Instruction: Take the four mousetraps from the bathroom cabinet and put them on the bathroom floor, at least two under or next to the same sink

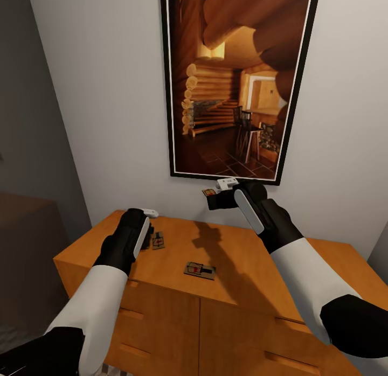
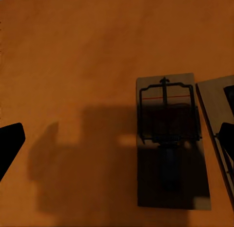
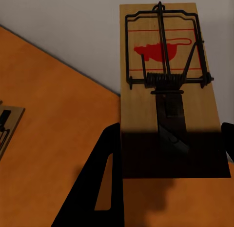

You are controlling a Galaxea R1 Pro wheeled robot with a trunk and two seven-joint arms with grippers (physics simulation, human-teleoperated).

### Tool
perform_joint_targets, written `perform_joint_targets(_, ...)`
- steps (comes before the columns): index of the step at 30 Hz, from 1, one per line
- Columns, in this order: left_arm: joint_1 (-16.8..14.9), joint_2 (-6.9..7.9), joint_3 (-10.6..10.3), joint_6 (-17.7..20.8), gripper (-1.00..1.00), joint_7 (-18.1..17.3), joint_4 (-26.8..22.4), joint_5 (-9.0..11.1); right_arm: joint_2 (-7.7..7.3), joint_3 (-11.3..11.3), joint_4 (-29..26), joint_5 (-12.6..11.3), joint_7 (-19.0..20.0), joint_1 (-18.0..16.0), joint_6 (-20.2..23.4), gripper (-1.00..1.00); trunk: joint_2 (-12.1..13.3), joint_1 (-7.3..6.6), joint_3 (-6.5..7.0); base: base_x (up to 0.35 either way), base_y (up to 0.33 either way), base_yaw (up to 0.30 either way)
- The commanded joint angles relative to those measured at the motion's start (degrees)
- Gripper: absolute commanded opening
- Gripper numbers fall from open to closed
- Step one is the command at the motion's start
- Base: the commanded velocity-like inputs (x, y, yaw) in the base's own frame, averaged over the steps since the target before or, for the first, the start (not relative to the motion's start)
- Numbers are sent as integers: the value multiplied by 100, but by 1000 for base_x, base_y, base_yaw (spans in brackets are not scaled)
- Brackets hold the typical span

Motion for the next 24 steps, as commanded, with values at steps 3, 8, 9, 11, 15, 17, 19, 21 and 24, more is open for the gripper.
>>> perform_joint_targets(3,-3,-6,16,24,100,-32,-1,-52,-1,2,-3,-7,1,-5,21,-100,-4,0,-7,0,0,0)
perform_joint_targets(8,0,-6,19,24,100,-36,16,-47,-1,3,-3,-7,1,-5,21,-100,-4,0,-7,0,0,0)
perform_joint_targets(9,-1,-6,18,24,100,-37,27,-46,-1,3,-3,-8,1,-5,21,-100,-4,0,-7,0,0,0)
perform_joint_targets(11,0,-6,19,21,100,-39,66,-42,-1,3,-3,-8,1,-5,21,-100,-4,0,-7,0,0,0)
perform_joint_targets(15,2,-6,20,0,100,-40,231,-39,-1,4,-3,-8,1,-5,21,-100,-4,0,-7,0,0,0)
perform_joint_targets(17,3,-6,22,-12,100,-43,345,-37,-1,4,-3,-8,1,-5,21,-100,-4,0,-7,0,0,0)
perform_joint_targets(19,3,-6,23,-20,100,-46,453,-34,-1,5,-3,-8,1,-5,21,-100,-4,0,-7,0,0,0)
perform_joint_targets(21,3,-6,23,-25,100,-50,533,-24,-1,4,-3,-8,1,-5,21,-100,-4,0,-7,0,0,0)
perform_joint_targets(24,3,-6,24,-34,100,-50,612,20,-1,3,-3,-8,1,-5,21,-100,-4,0,-7,0,0,0)
